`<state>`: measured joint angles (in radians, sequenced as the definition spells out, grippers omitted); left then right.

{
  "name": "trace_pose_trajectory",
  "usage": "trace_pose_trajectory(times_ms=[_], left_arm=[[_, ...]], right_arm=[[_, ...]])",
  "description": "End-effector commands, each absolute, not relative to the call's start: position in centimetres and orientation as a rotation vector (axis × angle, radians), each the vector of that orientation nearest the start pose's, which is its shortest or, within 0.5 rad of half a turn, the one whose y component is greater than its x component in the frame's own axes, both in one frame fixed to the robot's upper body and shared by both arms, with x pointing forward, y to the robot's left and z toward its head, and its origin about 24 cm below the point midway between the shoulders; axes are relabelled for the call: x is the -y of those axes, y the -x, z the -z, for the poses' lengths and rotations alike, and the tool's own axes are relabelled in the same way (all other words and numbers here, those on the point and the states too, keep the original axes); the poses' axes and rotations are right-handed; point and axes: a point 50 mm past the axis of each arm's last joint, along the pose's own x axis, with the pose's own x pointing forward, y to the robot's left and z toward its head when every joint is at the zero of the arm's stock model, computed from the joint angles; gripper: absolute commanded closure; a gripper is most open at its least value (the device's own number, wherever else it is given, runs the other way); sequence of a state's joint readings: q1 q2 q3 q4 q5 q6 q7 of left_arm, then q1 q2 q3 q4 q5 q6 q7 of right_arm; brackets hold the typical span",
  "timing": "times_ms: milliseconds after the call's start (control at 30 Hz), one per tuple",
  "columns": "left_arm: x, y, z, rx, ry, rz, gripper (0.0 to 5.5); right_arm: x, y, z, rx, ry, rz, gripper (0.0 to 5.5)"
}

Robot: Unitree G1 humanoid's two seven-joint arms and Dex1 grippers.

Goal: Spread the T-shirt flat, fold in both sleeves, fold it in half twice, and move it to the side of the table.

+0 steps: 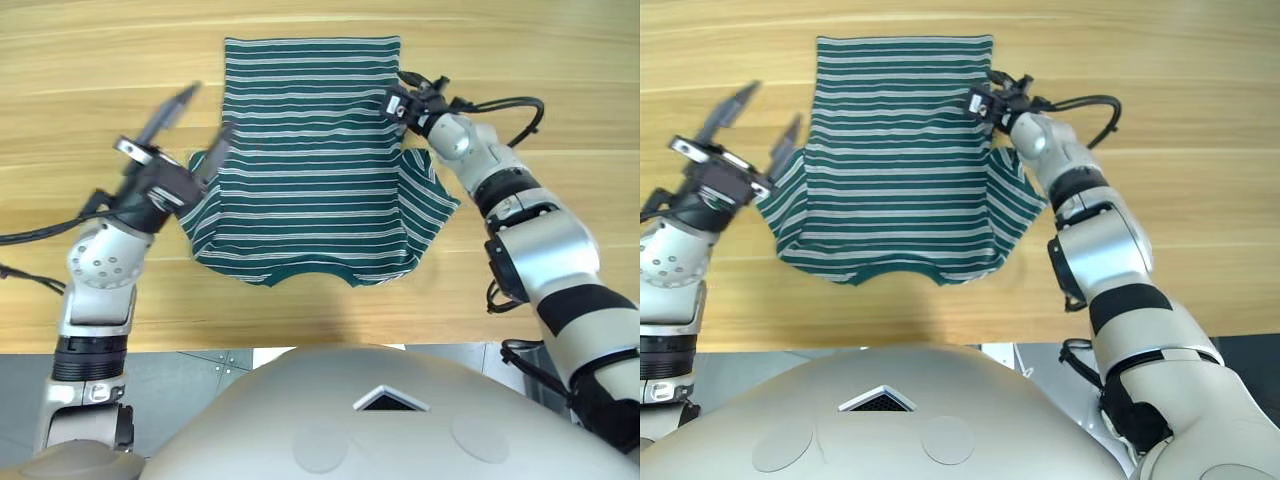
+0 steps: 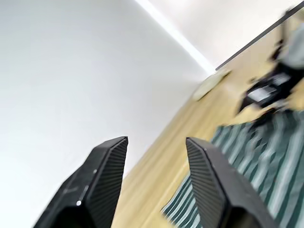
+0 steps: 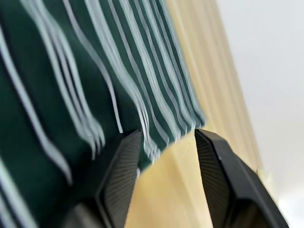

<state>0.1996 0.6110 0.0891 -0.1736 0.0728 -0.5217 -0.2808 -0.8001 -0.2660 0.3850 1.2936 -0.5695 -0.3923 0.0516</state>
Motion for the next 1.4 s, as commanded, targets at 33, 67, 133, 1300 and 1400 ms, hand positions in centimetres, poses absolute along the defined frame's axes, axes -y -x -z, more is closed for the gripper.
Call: trace_pose_trajectory(times_ms=[33,67,133,1300,1400], left_arm=[[-24.1,-19.8,-10.1,0.307,-0.718,0.297,3.24],[-24.4,-19.7,-9.9,0.286,-0.726,0.274,3.24],[-25.8,-19.4,-9.3,0.219,-0.764,0.212,3.24],[-26.3,-18.4,-1.1,-0.252,-1.55,0.815,2.22],[-26.9,-18.8,-1.2,-0.269,-1.577,0.772,2.22]], right_arm=[[16.5,-35.3,-1.0,-0.239,1.055,-0.481,3.42],[16.5,-35.4,-1.1,-0.245,1.05,-0.469,3.42],[16.7,-35.7,-1.3,-0.245,1.033,-0.43,3.42],[21.9,-23.1,-11.7,0.431,0.874,-0.235,3.38],[22.0,-23.1,-11.4,0.421,0.874,-0.227,3.38]])
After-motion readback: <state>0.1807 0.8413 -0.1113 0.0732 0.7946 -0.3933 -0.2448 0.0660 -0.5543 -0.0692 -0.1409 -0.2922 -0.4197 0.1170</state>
